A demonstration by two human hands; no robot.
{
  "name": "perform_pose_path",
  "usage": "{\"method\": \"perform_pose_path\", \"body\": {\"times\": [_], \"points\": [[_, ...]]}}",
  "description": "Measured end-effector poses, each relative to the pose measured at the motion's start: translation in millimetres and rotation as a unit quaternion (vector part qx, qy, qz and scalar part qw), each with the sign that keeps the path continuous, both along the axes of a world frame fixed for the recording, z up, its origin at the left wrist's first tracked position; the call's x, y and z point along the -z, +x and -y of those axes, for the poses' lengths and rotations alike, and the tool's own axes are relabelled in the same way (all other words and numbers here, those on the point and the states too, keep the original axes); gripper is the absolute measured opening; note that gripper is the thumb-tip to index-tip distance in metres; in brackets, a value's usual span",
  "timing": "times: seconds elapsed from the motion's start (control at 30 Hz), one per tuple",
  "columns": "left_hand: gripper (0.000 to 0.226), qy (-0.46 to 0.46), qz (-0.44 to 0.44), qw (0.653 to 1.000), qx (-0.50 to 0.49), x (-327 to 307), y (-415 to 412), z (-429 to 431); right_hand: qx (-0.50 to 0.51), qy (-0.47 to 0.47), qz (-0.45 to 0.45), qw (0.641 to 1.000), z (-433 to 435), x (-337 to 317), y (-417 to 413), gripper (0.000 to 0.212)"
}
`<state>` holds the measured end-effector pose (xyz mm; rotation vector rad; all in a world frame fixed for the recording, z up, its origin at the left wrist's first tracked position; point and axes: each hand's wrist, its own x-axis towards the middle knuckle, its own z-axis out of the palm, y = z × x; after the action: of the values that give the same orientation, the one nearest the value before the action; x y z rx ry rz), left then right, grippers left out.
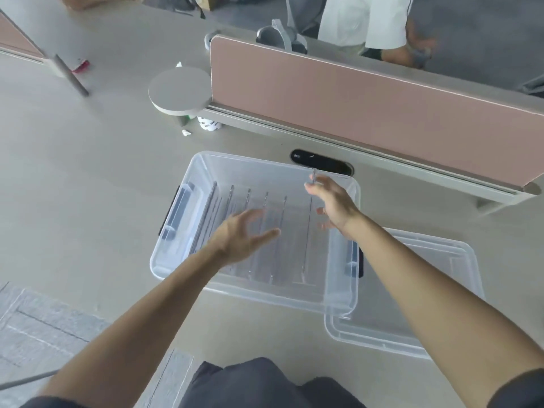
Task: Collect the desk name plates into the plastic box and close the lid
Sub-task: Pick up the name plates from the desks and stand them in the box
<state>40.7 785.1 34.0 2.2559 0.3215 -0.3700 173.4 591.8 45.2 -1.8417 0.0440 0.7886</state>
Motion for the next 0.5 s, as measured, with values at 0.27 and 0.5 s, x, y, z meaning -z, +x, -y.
{"method": "perform_pose_path", "body": {"times": [0.27,0.5], "points": [[0.075,0.189,-0.039,0.967,0.167,40.3,6.2,9.4,0.021,-0.048,0.047,0.998,-18.0,51.3,-10.9,0.07],[0.07,0.137,-0.055,0.97,0.194,50.1,1.7,-1.9,0.06,-0.054,0.008,0.997,-28.8,78.0,-14.5,0.064]]}}
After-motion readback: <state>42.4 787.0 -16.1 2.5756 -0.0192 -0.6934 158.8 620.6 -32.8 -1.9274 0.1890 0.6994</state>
